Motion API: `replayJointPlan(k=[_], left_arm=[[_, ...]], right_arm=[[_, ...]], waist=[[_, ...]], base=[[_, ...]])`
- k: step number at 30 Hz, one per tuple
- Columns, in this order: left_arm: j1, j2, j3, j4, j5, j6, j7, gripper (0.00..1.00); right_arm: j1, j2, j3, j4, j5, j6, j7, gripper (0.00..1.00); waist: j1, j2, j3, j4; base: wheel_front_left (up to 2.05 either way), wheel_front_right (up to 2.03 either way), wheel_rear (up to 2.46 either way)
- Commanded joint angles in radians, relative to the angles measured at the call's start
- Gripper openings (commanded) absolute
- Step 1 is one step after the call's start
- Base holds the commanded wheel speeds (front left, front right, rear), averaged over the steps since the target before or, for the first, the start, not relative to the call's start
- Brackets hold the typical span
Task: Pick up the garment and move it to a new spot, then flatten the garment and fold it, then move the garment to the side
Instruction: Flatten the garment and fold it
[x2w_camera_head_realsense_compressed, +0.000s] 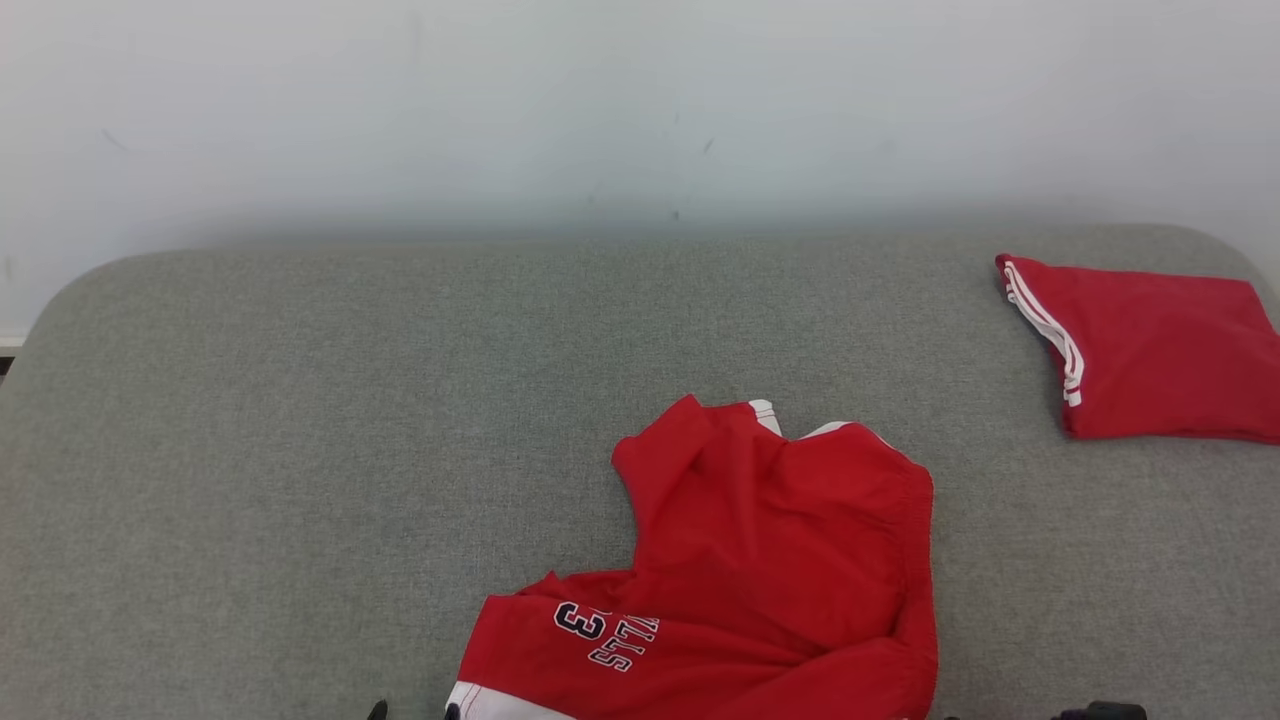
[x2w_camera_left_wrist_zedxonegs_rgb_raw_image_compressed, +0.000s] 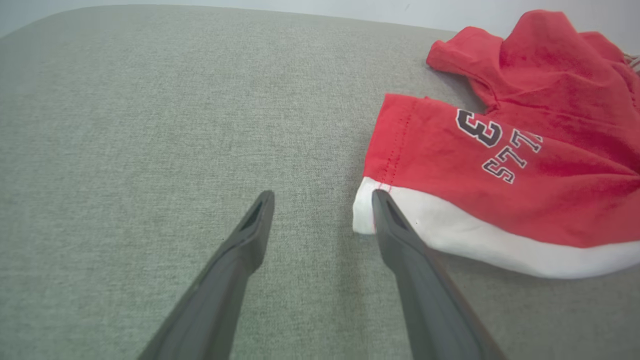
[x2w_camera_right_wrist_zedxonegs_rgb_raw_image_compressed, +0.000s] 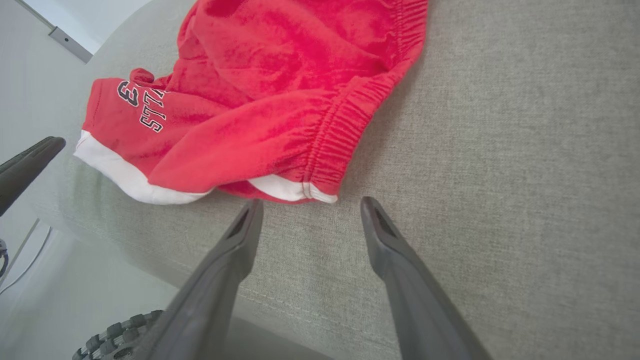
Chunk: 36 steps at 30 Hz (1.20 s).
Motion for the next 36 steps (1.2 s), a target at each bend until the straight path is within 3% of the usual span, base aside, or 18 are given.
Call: replayJointPlan(k=[1,16,17,18,19,27,36], left_arm=[[-0.022,0.011,-0.012,0.016,-0.005,-0.007,-0.003,1.0],[-0.106,0.051,-0.105,0.109,-0.059,-0.026,0.017,1.0],[-0.124,0.048,-0.119,0.135,-0.081,-0.024,0.021,0.79],[-0.133,0.047,-0.132,0.148,-0.094,-0.024,0.021,0.59],[-0.144,0.046,-0.142,0.158,-0.102,-0.024,0.019,0.0],[-0.177,0.065,-0.191,0.218,-0.159,-0.023,0.003,0.0],[-0.122,0.086,-0.088,0.044,-0.137,0.009,-0.003,0.0]], right_arm=[[-0.029,-0.009,0.011,0.013,-0.011,-0.002,-0.005,1.0],[-0.145,-0.068,0.16,0.13,-0.002,-0.002,-0.044,1.0],[-0.175,-0.084,0.203,0.146,-0.01,-0.002,-0.049,0.47],[-0.194,-0.089,0.225,0.154,-0.014,-0.002,-0.057,0.36],[-0.211,-0.091,0.243,0.16,-0.008,-0.002,-0.071,0.0],[-0.268,-0.141,0.365,0.219,0.035,-0.002,-0.169,0.0],[-0.288,-0.241,0.42,0.021,0.113,-0.002,-0.212,0.0]], waist=[[0.0001,0.0,0.005,-0.003],[0.0001,0.0,0.036,-0.009],[0.0001,0.0,0.038,-0.01],[0.0001,0.0,0.037,-0.01],[0.0001,0.0,0.037,-0.011],[0.0001,0.0,0.017,-0.004],[0.0001,0.0,0.009,-0.043]], base=[[0.0,0.0,0.0],[0.0,0.0,0.0],[0.0,0.0,0.0],[0.0,0.0,0.0],[0.0,0.0,0.0],[0.0,0.0,0.0],[0.0,0.0,0.0]])
